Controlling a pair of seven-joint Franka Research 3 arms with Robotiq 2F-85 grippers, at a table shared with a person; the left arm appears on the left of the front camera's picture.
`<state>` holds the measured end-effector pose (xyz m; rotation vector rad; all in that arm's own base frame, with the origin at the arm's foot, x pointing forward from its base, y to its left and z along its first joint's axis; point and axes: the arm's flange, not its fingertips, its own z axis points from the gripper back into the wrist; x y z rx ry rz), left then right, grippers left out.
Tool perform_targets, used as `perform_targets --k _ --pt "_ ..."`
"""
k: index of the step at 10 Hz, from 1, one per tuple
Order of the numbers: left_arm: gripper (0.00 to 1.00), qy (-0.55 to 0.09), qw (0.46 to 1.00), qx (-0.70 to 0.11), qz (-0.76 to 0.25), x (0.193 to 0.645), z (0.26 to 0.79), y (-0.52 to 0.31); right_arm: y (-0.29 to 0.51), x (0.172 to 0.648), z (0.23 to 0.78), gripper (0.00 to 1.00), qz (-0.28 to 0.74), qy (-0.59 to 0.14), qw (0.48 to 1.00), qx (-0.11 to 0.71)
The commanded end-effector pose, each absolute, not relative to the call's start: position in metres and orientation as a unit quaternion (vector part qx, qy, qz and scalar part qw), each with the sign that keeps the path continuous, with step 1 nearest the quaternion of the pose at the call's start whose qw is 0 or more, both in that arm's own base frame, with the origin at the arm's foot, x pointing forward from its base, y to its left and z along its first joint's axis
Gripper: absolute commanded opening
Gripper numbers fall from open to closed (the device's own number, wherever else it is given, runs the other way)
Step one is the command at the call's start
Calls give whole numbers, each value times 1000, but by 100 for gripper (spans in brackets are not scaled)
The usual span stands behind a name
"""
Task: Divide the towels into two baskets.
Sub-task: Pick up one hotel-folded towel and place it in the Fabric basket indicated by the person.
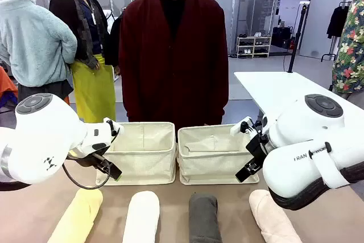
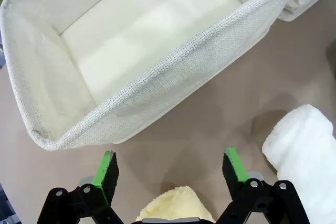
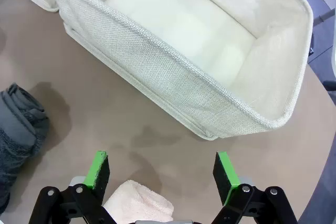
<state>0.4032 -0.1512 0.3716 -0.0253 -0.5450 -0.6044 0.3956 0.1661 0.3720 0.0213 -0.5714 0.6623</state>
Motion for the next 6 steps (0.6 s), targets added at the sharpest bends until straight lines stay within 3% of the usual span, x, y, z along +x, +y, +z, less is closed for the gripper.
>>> perform_targets --k 1,6 --pt "100 -265 918 -12 -294 403 372 -151 166 396 372 100 321 -277 906 10" --pt "100 -265 918 -12 -294 403 372 -151 166 396 372 100 321 -277 906 10"
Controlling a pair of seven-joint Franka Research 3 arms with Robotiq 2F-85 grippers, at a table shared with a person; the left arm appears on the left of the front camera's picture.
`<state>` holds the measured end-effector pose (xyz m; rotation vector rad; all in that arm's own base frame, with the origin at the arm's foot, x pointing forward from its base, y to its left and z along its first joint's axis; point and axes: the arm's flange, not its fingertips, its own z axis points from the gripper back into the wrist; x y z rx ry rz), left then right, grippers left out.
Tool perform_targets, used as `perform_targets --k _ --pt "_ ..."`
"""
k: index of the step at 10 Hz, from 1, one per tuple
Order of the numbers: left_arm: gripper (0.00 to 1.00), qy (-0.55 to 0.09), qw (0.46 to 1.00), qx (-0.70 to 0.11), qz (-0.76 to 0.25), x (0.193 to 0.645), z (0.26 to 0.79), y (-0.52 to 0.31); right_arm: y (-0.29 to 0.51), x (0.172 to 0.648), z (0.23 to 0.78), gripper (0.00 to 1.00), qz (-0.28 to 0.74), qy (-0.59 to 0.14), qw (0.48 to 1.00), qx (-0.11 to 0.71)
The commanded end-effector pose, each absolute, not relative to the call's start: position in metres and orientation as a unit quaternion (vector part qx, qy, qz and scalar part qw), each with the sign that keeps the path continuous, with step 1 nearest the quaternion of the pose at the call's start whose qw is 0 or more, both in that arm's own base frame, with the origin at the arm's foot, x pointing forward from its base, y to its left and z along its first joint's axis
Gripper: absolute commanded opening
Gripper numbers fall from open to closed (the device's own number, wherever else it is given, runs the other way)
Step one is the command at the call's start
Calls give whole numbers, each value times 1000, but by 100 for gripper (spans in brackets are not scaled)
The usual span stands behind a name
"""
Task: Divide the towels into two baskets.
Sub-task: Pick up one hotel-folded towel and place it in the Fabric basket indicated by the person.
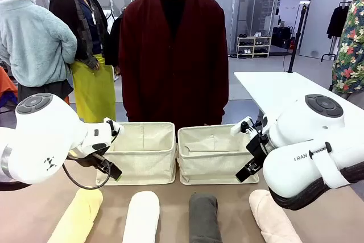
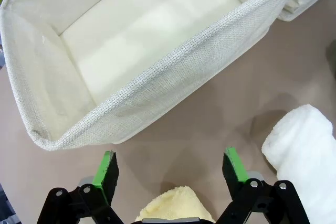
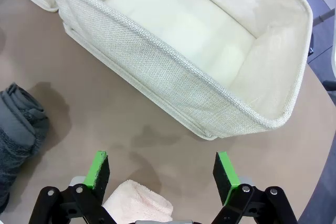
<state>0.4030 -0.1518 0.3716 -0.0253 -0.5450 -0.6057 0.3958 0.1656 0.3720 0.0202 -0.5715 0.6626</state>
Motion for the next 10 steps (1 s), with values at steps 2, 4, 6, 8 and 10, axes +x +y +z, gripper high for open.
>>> perform_targets --k 2,4,6,8,10 --pt "100 -265 918 -12 -294 403 372 -151 166 396 372 100 321 -277 906 10" --pt "100 -265 918 -12 -295 403 372 -152 166 396 372 100 321 -277 906 10" --pt "100 -251 920 -35 -298 402 409 -151 173 398 414 100 318 -267 908 60" --pt "100 -209 931 -100 -282 403 442 -133 164 403 443 100 308 -245 912 118" --pt "100 -142 917 -254 -273 408 465 -97 131 404 462 100 289 -190 907 242"
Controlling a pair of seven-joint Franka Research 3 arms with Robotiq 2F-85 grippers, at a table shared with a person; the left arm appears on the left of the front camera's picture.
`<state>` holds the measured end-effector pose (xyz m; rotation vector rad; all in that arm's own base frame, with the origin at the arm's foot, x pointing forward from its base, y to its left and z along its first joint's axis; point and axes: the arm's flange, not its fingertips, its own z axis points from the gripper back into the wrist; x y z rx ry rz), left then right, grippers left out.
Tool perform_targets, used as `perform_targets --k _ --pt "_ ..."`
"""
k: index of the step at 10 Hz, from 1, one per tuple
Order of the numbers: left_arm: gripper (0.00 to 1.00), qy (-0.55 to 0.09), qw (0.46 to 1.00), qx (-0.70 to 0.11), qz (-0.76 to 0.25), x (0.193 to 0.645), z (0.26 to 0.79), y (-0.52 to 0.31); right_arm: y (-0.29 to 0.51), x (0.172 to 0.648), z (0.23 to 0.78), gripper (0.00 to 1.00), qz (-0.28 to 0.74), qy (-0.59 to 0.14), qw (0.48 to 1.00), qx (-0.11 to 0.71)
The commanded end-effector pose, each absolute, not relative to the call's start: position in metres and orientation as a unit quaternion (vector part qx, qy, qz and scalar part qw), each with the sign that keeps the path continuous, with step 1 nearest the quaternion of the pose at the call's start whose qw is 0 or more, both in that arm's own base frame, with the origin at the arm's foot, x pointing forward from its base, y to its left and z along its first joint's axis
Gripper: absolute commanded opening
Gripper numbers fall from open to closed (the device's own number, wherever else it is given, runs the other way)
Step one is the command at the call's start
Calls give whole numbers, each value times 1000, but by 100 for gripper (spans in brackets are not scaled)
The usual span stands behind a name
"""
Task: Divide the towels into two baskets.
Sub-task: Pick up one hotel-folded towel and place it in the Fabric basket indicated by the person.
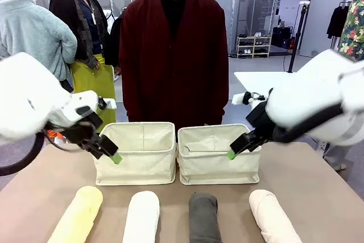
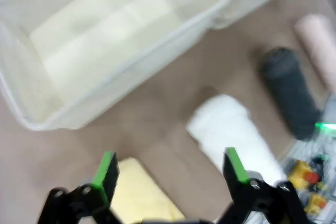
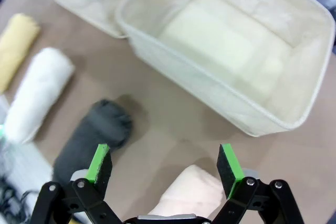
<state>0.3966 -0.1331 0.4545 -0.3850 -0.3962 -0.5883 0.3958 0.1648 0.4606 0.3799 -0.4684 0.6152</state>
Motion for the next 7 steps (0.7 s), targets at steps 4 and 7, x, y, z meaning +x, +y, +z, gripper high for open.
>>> perform_targets --k 4,7 --pt "100 -114 793 -553 -230 394 466 11 29 386 467 100 220 -103 828 505" --pt "100 -177 713 -658 -166 365 455 116 -84 355 459 100 108 -146 762 621"
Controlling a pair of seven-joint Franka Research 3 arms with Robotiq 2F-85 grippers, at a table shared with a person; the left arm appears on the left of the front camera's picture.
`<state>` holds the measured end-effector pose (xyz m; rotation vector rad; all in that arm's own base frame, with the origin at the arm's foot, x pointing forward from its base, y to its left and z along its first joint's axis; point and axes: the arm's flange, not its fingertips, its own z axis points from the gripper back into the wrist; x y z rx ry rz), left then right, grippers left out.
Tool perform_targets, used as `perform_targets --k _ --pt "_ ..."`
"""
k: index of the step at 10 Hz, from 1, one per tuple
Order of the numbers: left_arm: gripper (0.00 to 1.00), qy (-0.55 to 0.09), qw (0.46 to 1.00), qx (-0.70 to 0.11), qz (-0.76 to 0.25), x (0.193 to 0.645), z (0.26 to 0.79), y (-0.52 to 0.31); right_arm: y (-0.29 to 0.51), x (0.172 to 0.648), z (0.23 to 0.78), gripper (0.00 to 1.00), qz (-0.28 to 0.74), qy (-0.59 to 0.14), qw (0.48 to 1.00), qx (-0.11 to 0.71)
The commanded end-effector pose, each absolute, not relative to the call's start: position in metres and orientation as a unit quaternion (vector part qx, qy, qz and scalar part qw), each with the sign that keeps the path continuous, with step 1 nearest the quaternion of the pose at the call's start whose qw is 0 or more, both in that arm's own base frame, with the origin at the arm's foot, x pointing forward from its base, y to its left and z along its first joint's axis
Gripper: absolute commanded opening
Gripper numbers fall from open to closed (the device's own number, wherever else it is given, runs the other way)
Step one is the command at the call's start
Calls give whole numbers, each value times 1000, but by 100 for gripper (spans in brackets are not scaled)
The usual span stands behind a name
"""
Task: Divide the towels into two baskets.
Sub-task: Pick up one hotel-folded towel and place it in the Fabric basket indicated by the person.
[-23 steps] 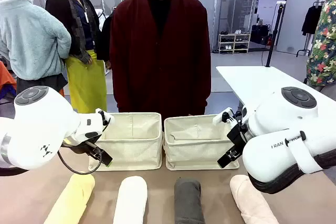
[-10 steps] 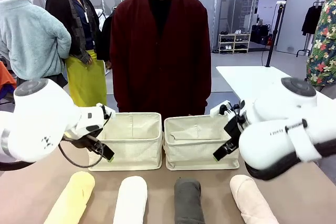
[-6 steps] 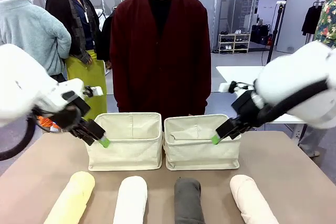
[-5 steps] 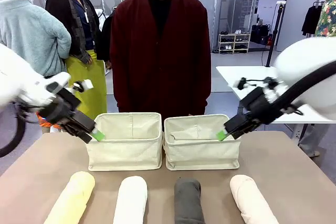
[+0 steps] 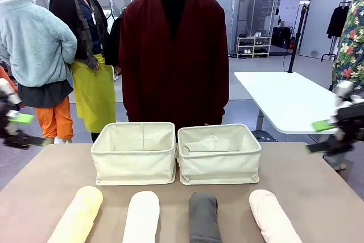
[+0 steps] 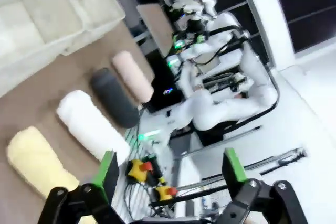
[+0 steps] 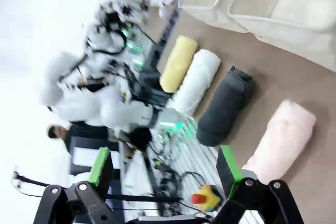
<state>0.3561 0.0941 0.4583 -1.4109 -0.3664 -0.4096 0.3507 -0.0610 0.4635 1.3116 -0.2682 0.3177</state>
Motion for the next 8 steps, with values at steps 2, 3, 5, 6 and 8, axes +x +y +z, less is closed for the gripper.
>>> perform_targets --k 2,3,5,6,8 --pt "100 -237 711 -650 -126 328 449 202 -160 315 465 100 44 -214 741 635" --pt "100 -264 711 -644 -101 306 447 238 -188 294 470 100 23 -241 737 631" --pt "100 -305 708 -635 -48 277 444 278 -224 261 479 100 -10 -284 729 622" --pt "100 -312 712 -628 -37 273 444 283 -232 252 484 100 -21 -293 734 612" --pt "100 -312 719 -620 -24 284 444 278 -225 261 487 100 -16 -292 747 597"
